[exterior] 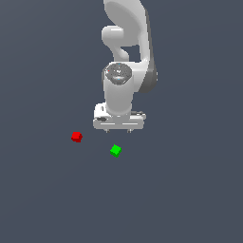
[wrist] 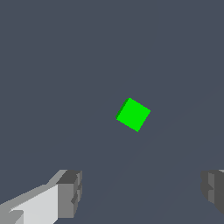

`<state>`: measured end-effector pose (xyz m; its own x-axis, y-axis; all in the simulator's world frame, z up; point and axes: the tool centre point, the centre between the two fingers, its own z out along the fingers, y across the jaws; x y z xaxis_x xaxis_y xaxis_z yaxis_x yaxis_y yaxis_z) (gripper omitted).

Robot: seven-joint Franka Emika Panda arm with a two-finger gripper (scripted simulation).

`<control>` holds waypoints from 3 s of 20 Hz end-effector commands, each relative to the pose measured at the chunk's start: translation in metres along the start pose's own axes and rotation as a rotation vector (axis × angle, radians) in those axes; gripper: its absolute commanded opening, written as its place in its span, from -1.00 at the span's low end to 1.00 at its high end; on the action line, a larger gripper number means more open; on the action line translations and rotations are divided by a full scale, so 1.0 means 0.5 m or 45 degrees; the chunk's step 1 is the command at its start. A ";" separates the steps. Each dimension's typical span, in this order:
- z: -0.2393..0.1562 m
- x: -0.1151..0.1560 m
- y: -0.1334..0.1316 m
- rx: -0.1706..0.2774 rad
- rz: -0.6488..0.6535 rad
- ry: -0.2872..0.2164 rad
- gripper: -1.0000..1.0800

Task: Stack the red cube on top of the green cube.

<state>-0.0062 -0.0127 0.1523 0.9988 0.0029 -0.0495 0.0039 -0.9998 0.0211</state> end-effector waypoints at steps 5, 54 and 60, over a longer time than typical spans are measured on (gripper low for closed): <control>0.006 -0.003 0.017 0.001 0.007 0.002 0.92; 0.279 -0.083 0.463 0.032 0.191 0.061 -1.00; 0.279 -0.083 0.463 0.032 0.191 0.061 -1.00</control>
<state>-0.0540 -0.2472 0.0202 0.9892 -0.1466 -0.0006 -0.1466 -0.9892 -0.0001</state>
